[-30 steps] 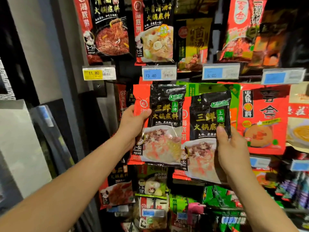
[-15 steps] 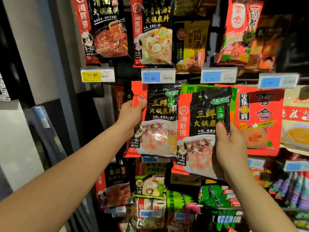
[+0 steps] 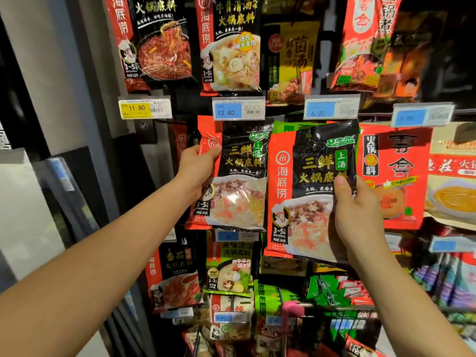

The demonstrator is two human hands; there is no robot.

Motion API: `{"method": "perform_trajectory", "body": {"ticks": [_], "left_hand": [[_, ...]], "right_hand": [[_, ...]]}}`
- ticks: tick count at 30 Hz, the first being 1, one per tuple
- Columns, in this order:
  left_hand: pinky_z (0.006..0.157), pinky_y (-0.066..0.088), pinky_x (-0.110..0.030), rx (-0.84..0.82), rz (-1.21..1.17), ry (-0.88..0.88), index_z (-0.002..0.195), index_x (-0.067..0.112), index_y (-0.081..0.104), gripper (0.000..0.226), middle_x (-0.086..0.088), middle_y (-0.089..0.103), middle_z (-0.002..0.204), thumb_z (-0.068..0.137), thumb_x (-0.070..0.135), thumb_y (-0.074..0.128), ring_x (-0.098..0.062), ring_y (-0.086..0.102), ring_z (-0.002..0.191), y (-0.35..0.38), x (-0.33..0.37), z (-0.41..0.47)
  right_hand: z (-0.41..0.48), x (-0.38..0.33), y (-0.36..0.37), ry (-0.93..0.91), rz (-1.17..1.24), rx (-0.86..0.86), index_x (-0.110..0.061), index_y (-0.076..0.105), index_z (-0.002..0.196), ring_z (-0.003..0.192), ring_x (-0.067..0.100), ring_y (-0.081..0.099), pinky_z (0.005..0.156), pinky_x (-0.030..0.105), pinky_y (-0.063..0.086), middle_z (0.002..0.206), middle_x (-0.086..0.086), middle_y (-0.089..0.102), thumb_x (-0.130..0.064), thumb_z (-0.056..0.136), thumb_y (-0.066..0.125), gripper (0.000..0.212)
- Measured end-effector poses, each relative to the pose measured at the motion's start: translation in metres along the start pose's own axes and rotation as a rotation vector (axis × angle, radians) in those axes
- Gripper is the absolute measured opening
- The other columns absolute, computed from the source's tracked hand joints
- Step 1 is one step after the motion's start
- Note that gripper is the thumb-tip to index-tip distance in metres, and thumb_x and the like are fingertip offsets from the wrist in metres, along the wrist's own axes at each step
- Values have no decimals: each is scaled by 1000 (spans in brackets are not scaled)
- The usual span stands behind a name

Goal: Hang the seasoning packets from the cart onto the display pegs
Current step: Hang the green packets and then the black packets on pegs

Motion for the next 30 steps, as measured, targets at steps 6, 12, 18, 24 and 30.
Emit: {"method": "perform_trajectory", "body": {"ticks": [6,12,18,24,30], "left_hand": [[40,37,-18,-5,-18,11,92,17,65,18,5,61,59,100,32,63,-7,52,43,0,1,-1],[34,26,-14,4,-2,24,83,19,60,22,8,46,46,101,31,63,-4,36,29,1,10,3],[31,28,-12,11,-4,-26,84,16,60,20,7,52,47,101,25,63,0,41,27,4,3,0],[44,33,-24,19,9,-67,85,16,60,22,-6,57,62,99,33,65,-17,45,45,5,-10,12],[68,50,-31,25,252,-34,93,18,59,20,-3,68,88,91,30,74,-20,64,77,-1,-1,24]], "right_hand": [[0,2,-3,24,-3,1,-10,49,148,139,31,47,116,55,38,148,12,54,-50,106,44,59],[1,0,-8,22,-6,1,-6,53,143,132,31,52,109,47,42,142,13,58,-45,108,45,53],[3,2,-8,32,4,-3,-5,48,147,130,30,51,104,44,40,141,12,57,-54,105,44,65],[-1,-1,-7,44,0,-3,-6,53,143,133,31,51,108,47,43,140,12,59,-44,108,44,52],[-9,-12,22,45,-7,-81,-7,57,139,133,28,52,105,34,42,137,9,62,-38,108,46,45]]}}
Point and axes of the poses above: each hand's wrist, its own z-axis towards the middle knuckle, its own y-axis out of the palm, x = y × z, the point moved 9 cm from there along z, towards the middle knuckle
